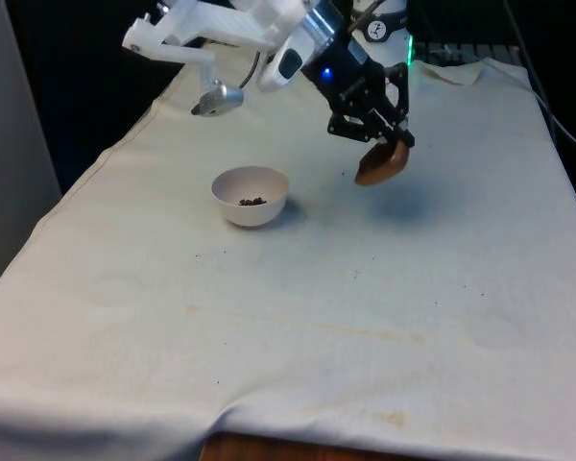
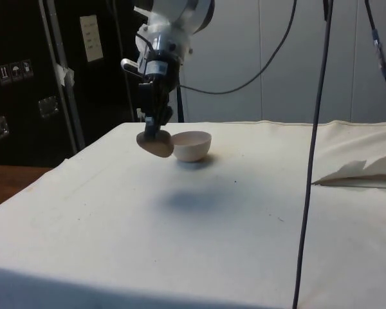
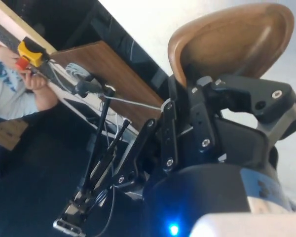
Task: Pour the coffee beans from the cup into the bowl.
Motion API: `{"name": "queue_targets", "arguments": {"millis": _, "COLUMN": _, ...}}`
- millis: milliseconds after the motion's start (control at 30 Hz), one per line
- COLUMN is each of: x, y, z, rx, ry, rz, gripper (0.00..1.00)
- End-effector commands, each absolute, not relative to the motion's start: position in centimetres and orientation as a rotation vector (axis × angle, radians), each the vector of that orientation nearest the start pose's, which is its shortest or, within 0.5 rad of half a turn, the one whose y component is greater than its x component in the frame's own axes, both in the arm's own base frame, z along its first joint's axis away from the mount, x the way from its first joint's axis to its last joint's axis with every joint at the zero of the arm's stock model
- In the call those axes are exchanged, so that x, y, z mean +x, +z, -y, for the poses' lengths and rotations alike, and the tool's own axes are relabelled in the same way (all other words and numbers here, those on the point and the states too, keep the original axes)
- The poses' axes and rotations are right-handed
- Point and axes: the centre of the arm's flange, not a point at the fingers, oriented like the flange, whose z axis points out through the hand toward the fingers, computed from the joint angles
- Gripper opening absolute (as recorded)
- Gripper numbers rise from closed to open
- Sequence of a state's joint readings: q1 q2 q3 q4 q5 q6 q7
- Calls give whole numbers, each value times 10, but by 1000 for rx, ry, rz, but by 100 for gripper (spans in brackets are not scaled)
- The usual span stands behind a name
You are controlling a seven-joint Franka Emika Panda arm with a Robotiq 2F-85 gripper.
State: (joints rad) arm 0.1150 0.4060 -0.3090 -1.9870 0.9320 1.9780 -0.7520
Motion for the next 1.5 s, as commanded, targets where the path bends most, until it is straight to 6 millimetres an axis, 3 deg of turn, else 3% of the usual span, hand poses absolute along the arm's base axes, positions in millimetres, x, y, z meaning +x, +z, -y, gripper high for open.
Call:
{"name": "queue_targets", "arguments": {"millis": 0, "x": 580, "y": 254, "z": 54, "rx": -2439, "ry": 7, "rz": 3, "gripper": 0}}
{"name": "queue_targets", "arguments": {"millis": 467, "x": 586, "y": 248, "z": 32, "rx": -2523, "ry": -13, "rz": 39, "gripper": 0}}
{"name": "queue_targets", "arguments": {"millis": 1467, "x": 597, "y": 242, "z": 10, "rx": -2711, "ry": -15, "rz": 136, "gripper": 0}}
